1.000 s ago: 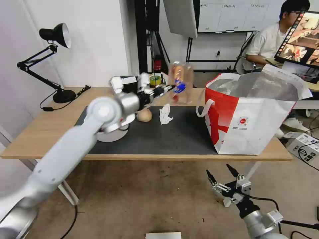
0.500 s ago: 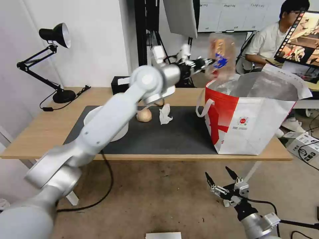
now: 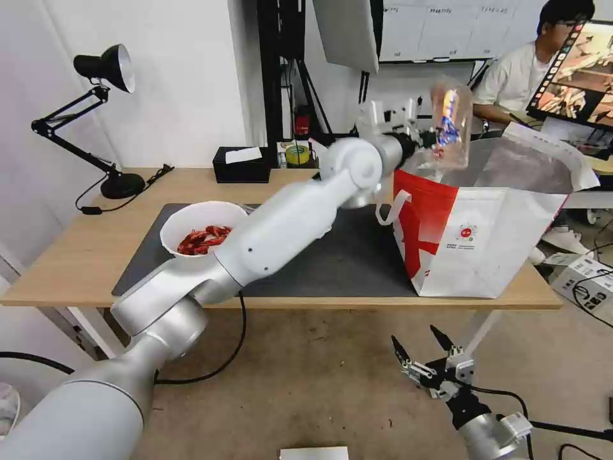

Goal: Pick up the trash from the table and place it into the takeout bag.

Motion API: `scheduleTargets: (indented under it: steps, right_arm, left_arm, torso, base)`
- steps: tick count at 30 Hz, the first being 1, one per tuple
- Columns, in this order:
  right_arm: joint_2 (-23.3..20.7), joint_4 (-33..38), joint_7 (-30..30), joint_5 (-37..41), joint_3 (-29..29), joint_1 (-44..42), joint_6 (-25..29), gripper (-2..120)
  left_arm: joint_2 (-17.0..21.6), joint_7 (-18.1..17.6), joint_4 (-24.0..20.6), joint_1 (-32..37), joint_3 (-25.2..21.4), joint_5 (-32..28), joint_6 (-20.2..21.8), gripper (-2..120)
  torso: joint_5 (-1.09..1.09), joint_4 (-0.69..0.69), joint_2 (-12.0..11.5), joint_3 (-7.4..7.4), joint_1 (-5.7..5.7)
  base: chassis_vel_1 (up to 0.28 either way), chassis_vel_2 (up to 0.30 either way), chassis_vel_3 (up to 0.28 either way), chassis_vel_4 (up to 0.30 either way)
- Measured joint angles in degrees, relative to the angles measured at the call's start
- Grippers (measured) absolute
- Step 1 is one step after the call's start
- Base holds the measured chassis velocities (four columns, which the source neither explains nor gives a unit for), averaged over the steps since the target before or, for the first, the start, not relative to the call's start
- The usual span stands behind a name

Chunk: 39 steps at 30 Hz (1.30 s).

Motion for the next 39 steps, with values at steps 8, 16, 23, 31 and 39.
scheduleTargets:
  steps: [8,16,23,31,39]
  right_arm:
    - [-0.08,-0.70,0.04,0.07,-0.78,0.47,0.00,100]
    - [0.01,-1.00,0.04,0.07,-1.05,0.54,0.02,100]
    - [0.10,-0.87,0.05,0.05,-1.58,0.90,0.00,100]
    - [-0.12,-0.24,0.05,0.03,-2.04,1.35,-0.30,100]
    - [-0.01,0.49,0.16,-0.50,-2.67,1.92,-0.35,100]
  left_arm:
    - [0.44,1.87,-1.48,0.22,1.06,-0.10,0.78,3]
    - [0.10,1.57,-2.71,0.20,1.49,-2.16,1.46,29]
    - [0.70,0.97,-3.85,0.21,0.12,-3.37,1.63,57]
    - [6.04,0.71,-8.35,-0.13,-1.91,-5.07,0.91,82]
    - [21.11,2.43,-18.87,6.30,-3.03,-1.92,-5.51,100]
  torso:
    - [-0.01,0.00,0.01,0.00,0.00]
    - [-0.01,0.00,0.01,-0.01,0.00]
    - [-0.01,-0.01,0.01,-0.01,0.00]
    - [-0.02,0.00,0.01,-0.01,0.00]
    - [-0.04,0.01,0.01,-0.01,0.00]
  base:
    - [0.000,0.000,0.000,0.000]
    - [0.000,0.000,0.000,0.000]
    - [0.000,0.000,0.000,0.000]
    - [0.000,0.000,0.000,0.000]
    - [0.000,0.000,0.000,0.000]
